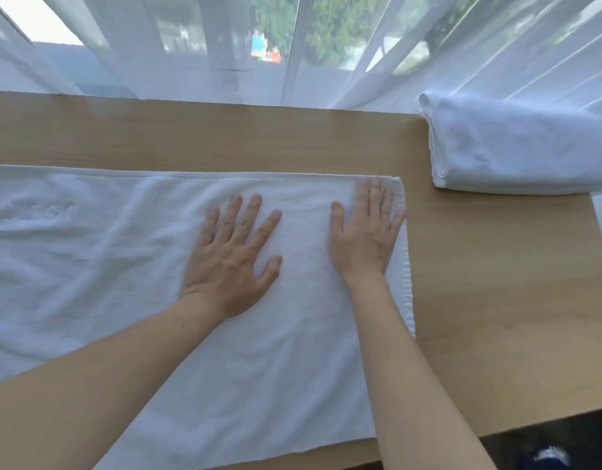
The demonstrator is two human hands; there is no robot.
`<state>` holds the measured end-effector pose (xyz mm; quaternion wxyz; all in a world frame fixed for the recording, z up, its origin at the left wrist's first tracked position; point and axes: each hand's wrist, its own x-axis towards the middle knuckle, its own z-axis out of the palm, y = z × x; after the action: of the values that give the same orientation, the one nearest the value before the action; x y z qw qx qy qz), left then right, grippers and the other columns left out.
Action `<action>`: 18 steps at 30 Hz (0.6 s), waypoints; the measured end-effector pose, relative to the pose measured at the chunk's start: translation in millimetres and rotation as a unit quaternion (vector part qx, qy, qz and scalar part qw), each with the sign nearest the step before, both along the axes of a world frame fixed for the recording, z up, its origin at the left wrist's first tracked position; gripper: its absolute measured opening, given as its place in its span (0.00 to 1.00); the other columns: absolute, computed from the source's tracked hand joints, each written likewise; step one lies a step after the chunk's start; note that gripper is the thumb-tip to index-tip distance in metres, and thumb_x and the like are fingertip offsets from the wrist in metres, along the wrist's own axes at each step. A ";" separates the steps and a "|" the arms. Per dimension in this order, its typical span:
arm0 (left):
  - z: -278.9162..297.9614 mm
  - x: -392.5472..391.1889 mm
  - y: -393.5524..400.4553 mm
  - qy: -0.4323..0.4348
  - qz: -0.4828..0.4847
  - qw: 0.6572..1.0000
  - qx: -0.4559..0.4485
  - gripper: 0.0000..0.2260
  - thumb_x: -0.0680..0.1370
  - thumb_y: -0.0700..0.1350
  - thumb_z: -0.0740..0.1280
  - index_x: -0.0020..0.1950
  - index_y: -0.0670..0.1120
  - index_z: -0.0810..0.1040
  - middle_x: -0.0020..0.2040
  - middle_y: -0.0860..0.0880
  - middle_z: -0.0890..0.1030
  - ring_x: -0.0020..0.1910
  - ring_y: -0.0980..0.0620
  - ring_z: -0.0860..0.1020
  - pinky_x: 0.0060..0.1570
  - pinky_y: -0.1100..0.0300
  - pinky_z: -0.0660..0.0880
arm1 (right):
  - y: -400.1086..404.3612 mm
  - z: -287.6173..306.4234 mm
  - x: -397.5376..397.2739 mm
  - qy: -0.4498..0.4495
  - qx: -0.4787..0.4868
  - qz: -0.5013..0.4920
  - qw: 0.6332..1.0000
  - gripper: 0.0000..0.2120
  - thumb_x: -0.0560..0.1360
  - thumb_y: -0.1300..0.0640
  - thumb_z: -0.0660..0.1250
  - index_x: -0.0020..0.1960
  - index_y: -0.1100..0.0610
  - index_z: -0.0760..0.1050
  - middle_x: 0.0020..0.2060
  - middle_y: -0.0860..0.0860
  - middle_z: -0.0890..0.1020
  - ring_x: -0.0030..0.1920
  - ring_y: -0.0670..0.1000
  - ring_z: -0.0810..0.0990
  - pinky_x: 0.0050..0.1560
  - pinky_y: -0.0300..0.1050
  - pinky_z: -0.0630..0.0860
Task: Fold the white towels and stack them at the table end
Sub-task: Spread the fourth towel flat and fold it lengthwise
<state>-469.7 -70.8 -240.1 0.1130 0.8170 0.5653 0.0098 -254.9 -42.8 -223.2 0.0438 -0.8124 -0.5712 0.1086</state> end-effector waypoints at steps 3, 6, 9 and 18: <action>-0.3 0.0 0.7 0.003 -0.001 1.000 0.003 0.32 0.80 0.63 0.51 0.83 0.55 0.52 0.83 0.48 0.50 0.82 0.45 0.48 0.79 0.43 0.47 | -10.5 -2.5 -6.2 -0.009 -0.025 0.118 0.993 0.30 0.83 0.38 0.46 0.82 0.45 0.45 0.82 0.49 0.44 0.81 0.52 0.41 0.78 0.56 0.35; -0.1 0.0 1.8 0.005 -0.001 1.000 0.001 0.32 0.80 0.63 0.51 0.83 0.56 0.51 0.83 0.48 0.50 0.82 0.45 0.47 0.79 0.43 0.46 | 2.1 -4.9 18.8 -0.019 -0.060 0.060 0.996 0.31 0.82 0.37 0.44 0.82 0.45 0.41 0.81 0.49 0.41 0.80 0.51 0.37 0.78 0.57 0.35; 0.5 0.5 2.2 0.003 -0.001 1.000 0.001 0.32 0.80 0.63 0.51 0.83 0.56 0.50 0.83 0.49 0.48 0.82 0.45 0.46 0.79 0.43 0.45 | -3.3 -1.3 11.5 0.009 -0.033 -0.006 0.999 0.33 0.83 0.38 0.47 0.82 0.52 0.44 0.82 0.51 0.44 0.81 0.52 0.39 0.78 0.59 0.35; 1.3 0.7 3.5 0.023 -0.002 1.000 -0.017 0.32 0.80 0.65 0.44 0.82 0.58 0.43 0.83 0.50 0.42 0.82 0.47 0.41 0.79 0.44 0.40 | -106.9 -7.4 -0.7 0.006 -0.053 -0.105 0.993 0.33 0.83 0.39 0.45 0.82 0.50 0.40 0.82 0.49 0.42 0.81 0.51 0.39 0.78 0.58 0.37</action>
<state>-469.0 -67.3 -238.7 0.1140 0.8158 0.5666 -0.0189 -255.6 -149.8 -230.7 0.0152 -0.8685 -0.4758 0.1385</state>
